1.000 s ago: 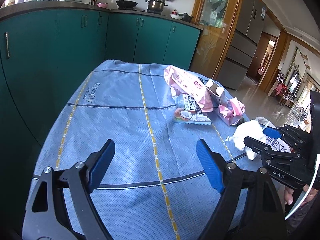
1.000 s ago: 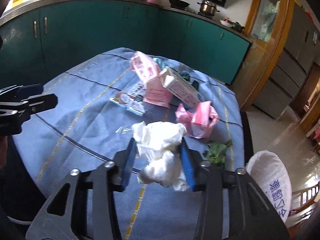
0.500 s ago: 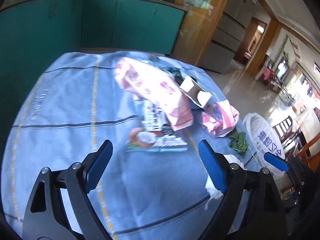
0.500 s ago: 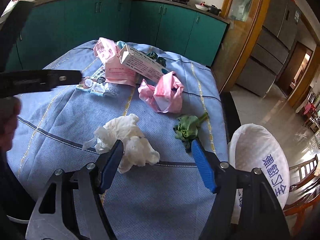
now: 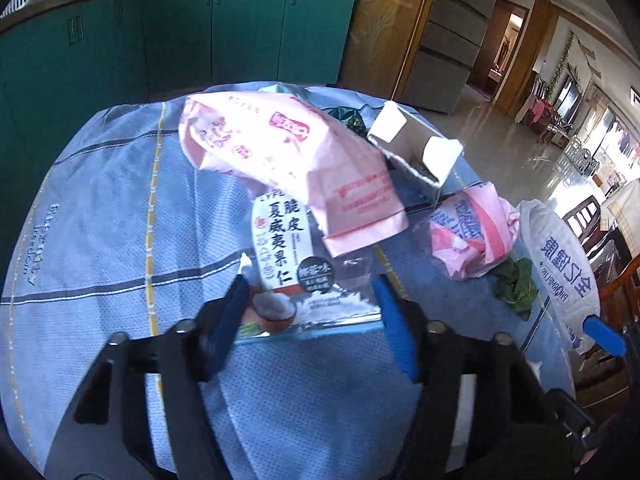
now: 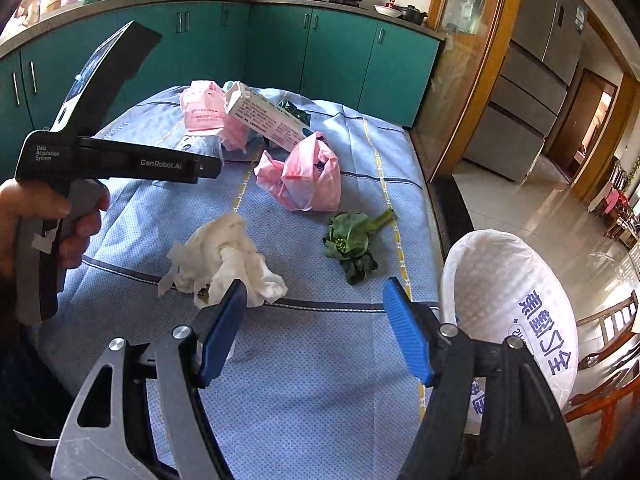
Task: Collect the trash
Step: 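Grasp the white tissue with the right gripper while the left gripper moves toward the snack packets, then grasp the pink wet-wipe packet with the left gripper while the right gripper holds the tissue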
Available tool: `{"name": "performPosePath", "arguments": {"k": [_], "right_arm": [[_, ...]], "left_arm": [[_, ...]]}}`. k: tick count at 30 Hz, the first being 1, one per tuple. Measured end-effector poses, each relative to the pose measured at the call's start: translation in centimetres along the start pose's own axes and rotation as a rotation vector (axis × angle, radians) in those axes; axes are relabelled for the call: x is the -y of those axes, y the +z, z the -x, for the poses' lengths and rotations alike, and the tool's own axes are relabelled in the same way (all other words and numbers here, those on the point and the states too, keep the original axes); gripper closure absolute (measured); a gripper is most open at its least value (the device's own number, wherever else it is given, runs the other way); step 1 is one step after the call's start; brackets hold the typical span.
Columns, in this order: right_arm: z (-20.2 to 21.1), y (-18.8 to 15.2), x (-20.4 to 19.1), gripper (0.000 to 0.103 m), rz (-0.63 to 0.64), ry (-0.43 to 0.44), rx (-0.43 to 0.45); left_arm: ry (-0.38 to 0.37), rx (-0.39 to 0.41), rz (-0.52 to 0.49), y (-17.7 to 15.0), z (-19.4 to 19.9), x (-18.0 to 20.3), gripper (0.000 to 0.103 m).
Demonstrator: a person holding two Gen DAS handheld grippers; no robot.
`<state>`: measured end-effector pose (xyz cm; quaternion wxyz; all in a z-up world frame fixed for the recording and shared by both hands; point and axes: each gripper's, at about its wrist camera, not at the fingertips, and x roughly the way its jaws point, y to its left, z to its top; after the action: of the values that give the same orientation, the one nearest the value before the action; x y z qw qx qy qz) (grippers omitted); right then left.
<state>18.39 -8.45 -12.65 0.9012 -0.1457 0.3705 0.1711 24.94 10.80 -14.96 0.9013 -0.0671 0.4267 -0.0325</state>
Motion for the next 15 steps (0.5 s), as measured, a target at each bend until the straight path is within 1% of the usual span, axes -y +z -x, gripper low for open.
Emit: {"name": "performPosePath", "arguments": {"k": [1, 4, 6, 7, 8, 9, 11, 15], "right_arm": [[-0.1, 0.0, 0.0, 0.034, -0.001, 0.003, 0.0], [-0.3, 0.6, -0.3, 0.034, -0.001, 0.022, 0.008], [-0.6, 1.2, -0.6, 0.034, 0.002, 0.033, 0.014], [-0.9, 1.5, -0.9, 0.029, 0.008, 0.036, 0.016], [-1.2, 1.9, -1.2, 0.02, 0.015, 0.039, 0.019], [-1.5, 2.1, -1.5, 0.018, 0.023, 0.044, 0.021], [-2.4, 2.6, -2.6, 0.017, 0.059, 0.066, 0.006], [-3.9, 2.7, -4.4, 0.017, 0.124, 0.072, -0.03]], "left_arm": [[-0.019, 0.004, 0.001, -0.1, 0.2, -0.2, 0.05], [-0.024, 0.01, -0.017, -0.7, 0.8, -0.3, 0.06], [-0.034, 0.015, -0.022, -1.1, 1.2, -0.3, 0.061], [-0.039, 0.015, -0.024, -1.4, 1.5, -0.4, 0.061], [-0.042, 0.013, -0.024, -1.6, 1.7, -0.4, 0.061], [-0.04, 0.015, -0.023, -1.8, 2.0, -0.4, 0.061], [-0.029, 0.019, -0.027, -2.3, 2.6, -0.5, 0.061], [-0.047, 0.038, -0.027, -3.2, 4.6, -0.9, 0.06]]}}
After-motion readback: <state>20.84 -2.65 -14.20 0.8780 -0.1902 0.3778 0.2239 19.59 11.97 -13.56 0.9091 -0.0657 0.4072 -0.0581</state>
